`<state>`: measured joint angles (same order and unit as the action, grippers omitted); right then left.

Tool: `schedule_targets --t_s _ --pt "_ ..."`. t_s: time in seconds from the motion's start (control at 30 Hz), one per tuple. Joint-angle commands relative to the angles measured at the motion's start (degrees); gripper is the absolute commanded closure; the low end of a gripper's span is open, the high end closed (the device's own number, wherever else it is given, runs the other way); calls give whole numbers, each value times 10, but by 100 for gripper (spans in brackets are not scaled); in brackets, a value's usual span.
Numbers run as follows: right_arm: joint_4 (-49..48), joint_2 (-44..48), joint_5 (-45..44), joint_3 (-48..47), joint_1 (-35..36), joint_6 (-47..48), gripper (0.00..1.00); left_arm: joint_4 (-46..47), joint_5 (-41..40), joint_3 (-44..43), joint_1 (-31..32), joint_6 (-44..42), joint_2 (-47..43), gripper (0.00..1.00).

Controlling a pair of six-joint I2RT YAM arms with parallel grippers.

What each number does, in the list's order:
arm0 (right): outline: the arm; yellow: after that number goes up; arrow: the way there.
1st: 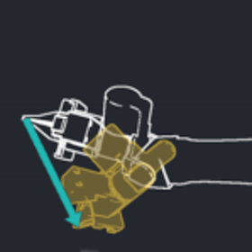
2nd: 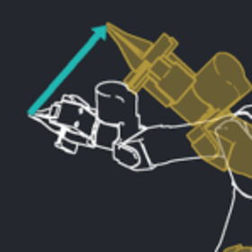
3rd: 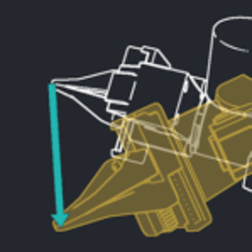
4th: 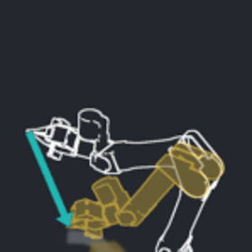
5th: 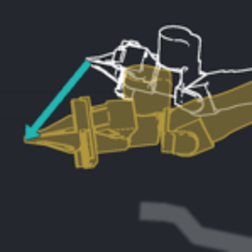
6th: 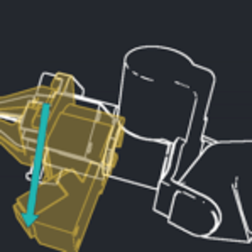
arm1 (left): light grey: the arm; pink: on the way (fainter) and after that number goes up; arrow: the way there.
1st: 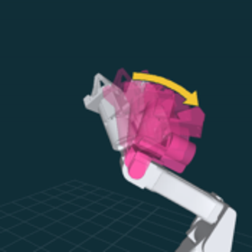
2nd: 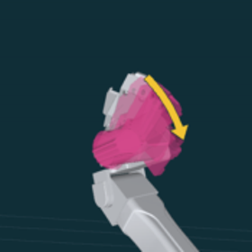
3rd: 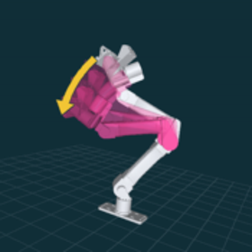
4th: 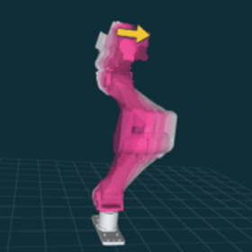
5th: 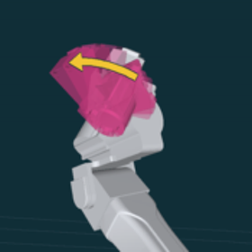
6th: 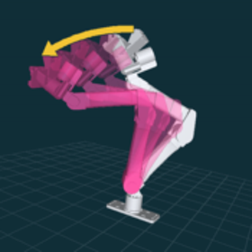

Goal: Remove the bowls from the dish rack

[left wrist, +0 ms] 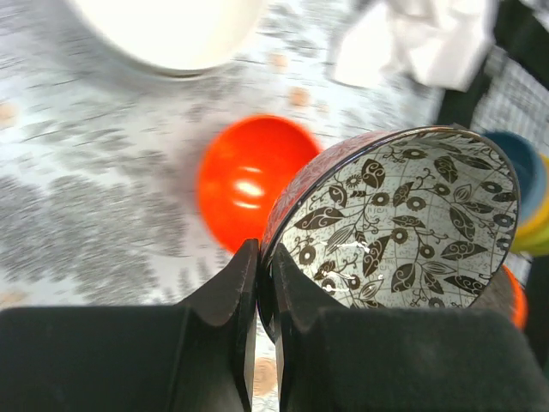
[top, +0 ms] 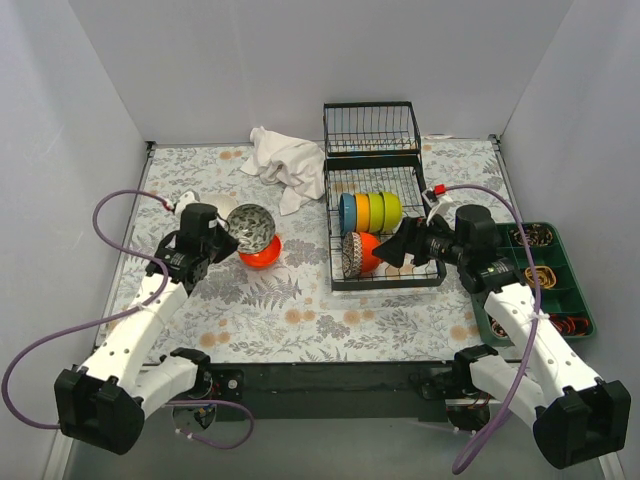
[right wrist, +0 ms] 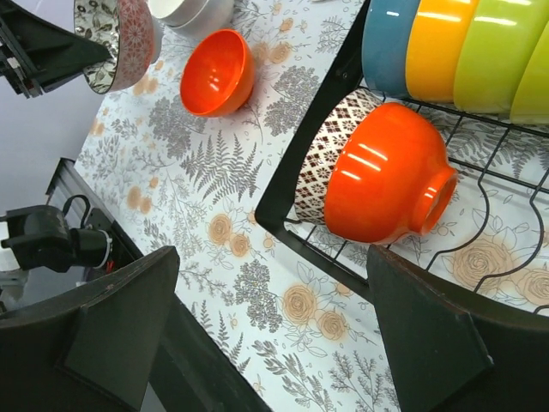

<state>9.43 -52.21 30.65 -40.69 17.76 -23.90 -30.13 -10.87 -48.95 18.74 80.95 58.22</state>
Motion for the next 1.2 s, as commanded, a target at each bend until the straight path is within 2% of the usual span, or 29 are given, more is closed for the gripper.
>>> schedule_targets --t_s 0.0,0.17,0.33,0.67,0.7,0.83,0.87,0.97,1.03,1.17 --pt "19 -5 -8 -39 3 45 1 -65 -65 34 -63 31 -35 100" --pt "38 -9 -10 -40 3 65 1 -56 -86 84 -116 54 -40 100" --pt "56 0 -23 -38 3 85 2 -2 -86 140 -159 68 -16 100" --pt "75 7 -22 -16 3 100 1 68 -71 163 -230 41 47 99" --pt "75 4 -21 -15 3 98 1 62 -73 162 -230 38 46 97" --pt "67 -20 -21 -16 3 92 2 53 -87 172 -231 21 32 75" --pt "62 -24 -24 -16 4 90 1 52 -88 174 -232 21 28 65" --pt "44 -53 -26 -18 10 77 1 39 -82 170 -232 21 23 50" --pt "43 -83 -29 -26 23 72 1 18 -85 153 -231 18 13 47" --pt "21 -113 -73 -34 48 53 1 -16 -87 109 -231 -20 -7 36"
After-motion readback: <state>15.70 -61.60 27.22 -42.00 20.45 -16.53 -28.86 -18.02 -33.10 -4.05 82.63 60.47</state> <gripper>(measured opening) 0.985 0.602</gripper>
